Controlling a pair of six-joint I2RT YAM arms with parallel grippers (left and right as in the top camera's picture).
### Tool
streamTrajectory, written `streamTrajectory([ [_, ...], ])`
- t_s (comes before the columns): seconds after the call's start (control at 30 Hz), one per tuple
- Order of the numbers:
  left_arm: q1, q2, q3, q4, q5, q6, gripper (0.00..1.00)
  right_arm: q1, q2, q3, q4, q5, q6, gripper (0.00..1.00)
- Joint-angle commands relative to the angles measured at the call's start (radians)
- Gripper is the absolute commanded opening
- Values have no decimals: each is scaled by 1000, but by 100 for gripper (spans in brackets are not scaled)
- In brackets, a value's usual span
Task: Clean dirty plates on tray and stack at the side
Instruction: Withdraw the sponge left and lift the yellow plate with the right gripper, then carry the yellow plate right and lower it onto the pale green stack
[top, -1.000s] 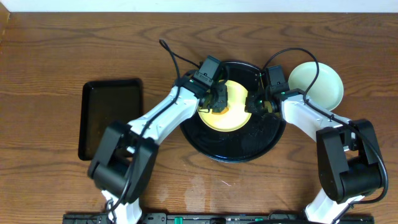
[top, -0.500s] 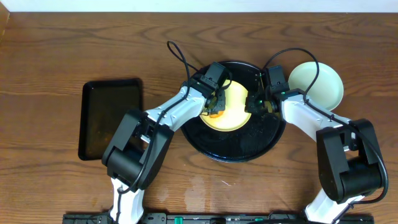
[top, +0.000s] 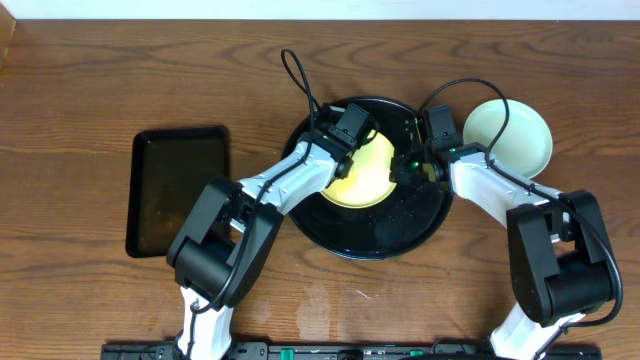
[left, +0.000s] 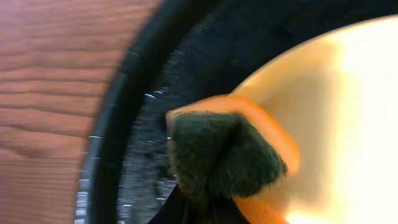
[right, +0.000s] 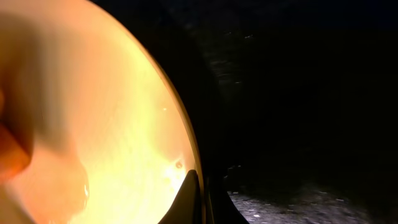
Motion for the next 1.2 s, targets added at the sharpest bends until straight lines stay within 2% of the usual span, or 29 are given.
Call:
streamTrajectory([
  [0.0, 40, -60, -7, -22, -227, 26, 8, -4, 13, -12, -30, 55, -5, 1],
  [0.13, 49, -153, -7, -17, -227, 11, 8, -4, -48, -12, -51, 56, -23, 1],
  [0.3, 82, -300, -8, -59, -203, -91, 8, -4, -157, -12, -89, 64, -79, 1],
  [0.5, 160, -447, -8, -204, 63, -129, 8, -3, -333, -12, -159, 167, -172, 1],
  [0.63, 202, -453, -8, -285, 264, -129, 8, -3, -446, -12, -197, 245, -259, 1],
  [0.7, 209, -444, -11, -315, 319, -129, 8, -3, -502, -12, -206, 299, -296, 1],
  [0.8, 208, -437, -20, -327, 356, -129, 8, -3, -565, -12, -208, 396, -337, 1],
  [1.0, 206, -436, -43, -319, 423, -129, 8, -3, -640, -12, -168, 643, -538, 1],
  [1.17, 206, -431, -45, -314, 441, -129, 8, -3, -642, -12, -139, 655, -660, 1],
])
